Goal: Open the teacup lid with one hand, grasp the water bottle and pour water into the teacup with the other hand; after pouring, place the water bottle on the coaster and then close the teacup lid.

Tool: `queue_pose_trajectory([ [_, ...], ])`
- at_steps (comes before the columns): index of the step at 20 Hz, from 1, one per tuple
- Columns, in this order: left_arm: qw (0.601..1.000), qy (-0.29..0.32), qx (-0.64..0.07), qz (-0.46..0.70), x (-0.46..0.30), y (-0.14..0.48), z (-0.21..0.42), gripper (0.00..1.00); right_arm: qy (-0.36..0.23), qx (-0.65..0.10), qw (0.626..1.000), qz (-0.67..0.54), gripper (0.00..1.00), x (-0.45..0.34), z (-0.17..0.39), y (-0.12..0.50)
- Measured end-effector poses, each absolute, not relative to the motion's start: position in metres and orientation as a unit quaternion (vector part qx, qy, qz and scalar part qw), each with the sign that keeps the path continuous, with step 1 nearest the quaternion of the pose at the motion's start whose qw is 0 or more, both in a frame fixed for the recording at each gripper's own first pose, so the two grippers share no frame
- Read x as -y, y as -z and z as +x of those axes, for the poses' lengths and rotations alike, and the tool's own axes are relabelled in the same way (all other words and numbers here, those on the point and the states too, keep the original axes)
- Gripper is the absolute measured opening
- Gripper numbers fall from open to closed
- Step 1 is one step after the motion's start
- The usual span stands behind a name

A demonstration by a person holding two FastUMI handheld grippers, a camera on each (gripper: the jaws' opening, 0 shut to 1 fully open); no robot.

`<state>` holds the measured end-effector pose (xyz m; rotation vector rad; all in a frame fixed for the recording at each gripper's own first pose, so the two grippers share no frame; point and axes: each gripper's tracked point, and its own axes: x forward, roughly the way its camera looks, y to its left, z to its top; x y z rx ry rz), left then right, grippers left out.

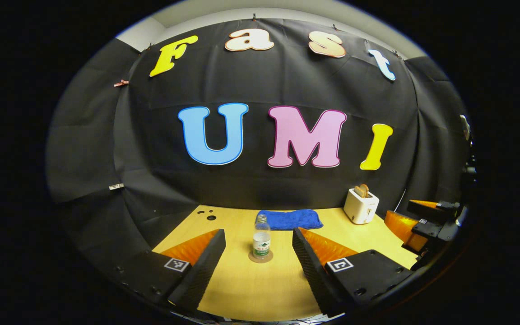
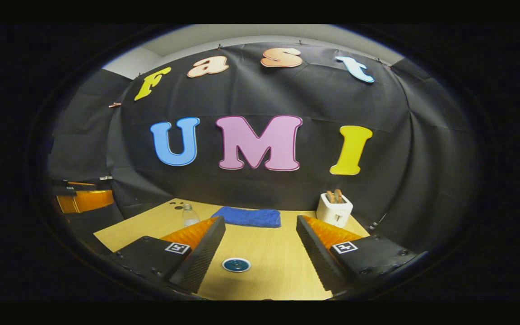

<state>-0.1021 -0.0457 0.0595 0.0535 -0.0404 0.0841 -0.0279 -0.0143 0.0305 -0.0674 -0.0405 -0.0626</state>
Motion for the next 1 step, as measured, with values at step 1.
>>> queue_pose_trajectory([
  [1, 0.999, -0.040, 0.012, 0.027, 0.0434, -0.0534, -0.1063, 0.95, 0.030, 0.022, 0.999, -0.034, 0.98, 0.0096, -0.0300, -0.0333],
])
